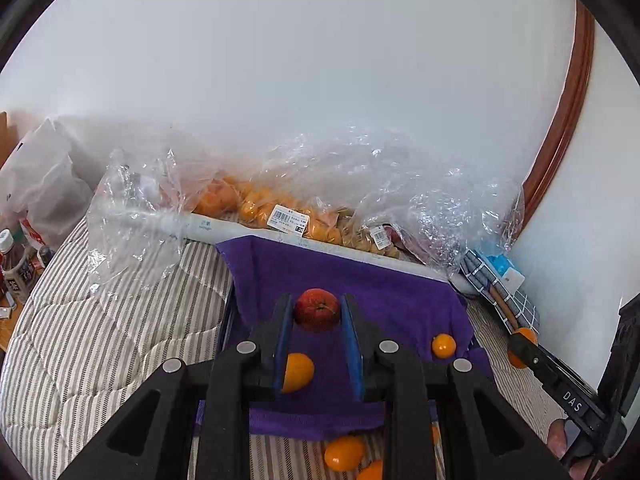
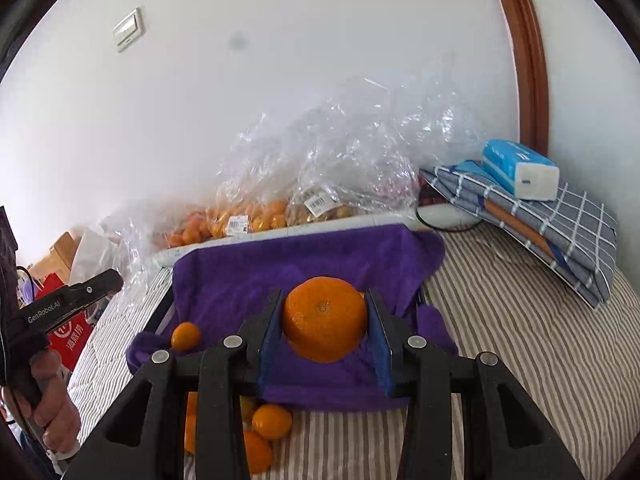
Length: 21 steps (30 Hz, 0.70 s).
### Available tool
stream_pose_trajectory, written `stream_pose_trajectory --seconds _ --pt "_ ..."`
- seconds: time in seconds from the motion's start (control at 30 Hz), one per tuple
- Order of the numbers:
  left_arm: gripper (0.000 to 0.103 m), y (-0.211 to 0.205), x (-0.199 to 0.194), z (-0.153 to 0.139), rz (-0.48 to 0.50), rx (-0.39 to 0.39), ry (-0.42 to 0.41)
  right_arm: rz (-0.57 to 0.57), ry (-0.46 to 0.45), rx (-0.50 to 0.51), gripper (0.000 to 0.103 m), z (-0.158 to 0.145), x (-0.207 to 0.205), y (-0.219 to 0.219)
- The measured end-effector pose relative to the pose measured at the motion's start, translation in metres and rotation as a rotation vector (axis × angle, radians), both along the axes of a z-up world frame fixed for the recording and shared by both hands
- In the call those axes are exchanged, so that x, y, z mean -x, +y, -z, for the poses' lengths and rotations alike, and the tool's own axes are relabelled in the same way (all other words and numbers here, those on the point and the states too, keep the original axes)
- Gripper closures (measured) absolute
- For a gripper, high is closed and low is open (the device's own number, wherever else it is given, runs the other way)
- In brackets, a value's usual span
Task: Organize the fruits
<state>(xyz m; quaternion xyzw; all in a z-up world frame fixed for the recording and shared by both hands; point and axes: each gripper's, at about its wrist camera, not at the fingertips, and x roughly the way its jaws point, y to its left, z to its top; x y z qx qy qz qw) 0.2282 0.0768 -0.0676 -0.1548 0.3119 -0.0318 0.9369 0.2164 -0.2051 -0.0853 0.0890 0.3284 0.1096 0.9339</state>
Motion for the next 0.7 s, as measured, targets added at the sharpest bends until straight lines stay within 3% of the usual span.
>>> stream_pose_trajectory --seconds 0.23,0.43,0.7 --pt "0.080 0.003 -0.020 0.031 -0.031 0.021 0.042 -0.002 -0.010 -0.016 0.063 0.007 -0.032 0.000" --pt "0.080 0.005 -0.030 0.051 -0.020 0.019 0.097 0.003 0.078 0.002 0.063 0.044 -0.040 -0.006" --pt "0.080 0.002 -0.033 0.058 -0.016 0.002 0.107 -0.021 0.133 0.020 0.063 0.057 -0.040 -0.004"
